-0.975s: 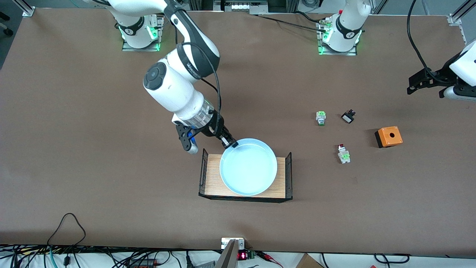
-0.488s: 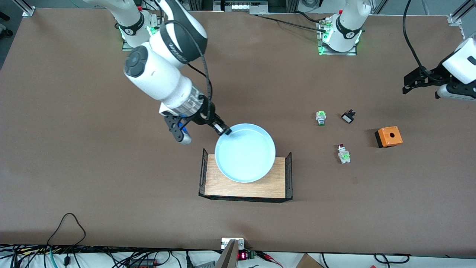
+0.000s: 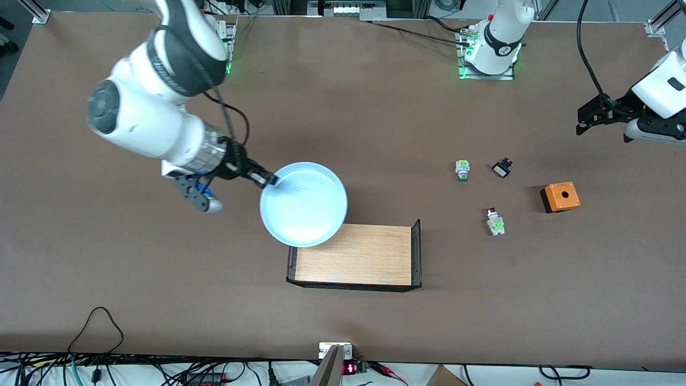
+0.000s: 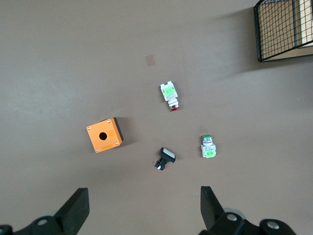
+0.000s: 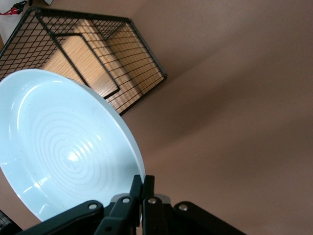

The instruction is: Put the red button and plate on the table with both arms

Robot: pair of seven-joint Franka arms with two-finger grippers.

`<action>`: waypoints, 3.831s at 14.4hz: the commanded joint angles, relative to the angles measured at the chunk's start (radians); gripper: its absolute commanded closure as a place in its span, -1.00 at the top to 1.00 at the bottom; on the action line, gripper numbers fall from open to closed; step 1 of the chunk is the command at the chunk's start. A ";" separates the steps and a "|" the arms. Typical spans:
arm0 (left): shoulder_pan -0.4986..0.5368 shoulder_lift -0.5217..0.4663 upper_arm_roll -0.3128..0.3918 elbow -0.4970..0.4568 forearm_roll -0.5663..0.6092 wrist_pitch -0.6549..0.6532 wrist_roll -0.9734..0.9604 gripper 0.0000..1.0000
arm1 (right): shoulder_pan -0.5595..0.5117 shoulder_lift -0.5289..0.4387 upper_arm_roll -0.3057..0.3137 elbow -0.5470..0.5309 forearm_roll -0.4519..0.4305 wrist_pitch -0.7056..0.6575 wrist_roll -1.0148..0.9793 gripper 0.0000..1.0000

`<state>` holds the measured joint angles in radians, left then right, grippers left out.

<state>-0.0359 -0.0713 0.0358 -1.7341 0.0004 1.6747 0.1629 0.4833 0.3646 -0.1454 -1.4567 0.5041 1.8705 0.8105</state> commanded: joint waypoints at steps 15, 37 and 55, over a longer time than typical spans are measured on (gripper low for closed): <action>-0.033 0.149 -0.040 0.172 -0.039 -0.260 -0.011 1.00 | -0.345 -0.116 0.010 -0.338 -0.214 -0.103 -0.772 -1.00; 0.108 0.145 -0.119 0.235 -0.023 -0.158 -0.148 1.00 | -0.520 -0.078 0.012 -0.780 -0.312 0.361 -1.204 -1.00; 0.145 -0.015 -0.171 0.024 -0.016 -0.036 -0.138 1.00 | -0.462 -0.139 0.032 -0.610 -0.317 0.156 -0.962 1.00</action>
<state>0.0999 -0.0478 -0.1314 -1.6565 -0.0182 1.6089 0.0109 -0.0028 0.2373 -0.1156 -2.0743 0.1970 2.0472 -0.2037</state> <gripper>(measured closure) 0.000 0.000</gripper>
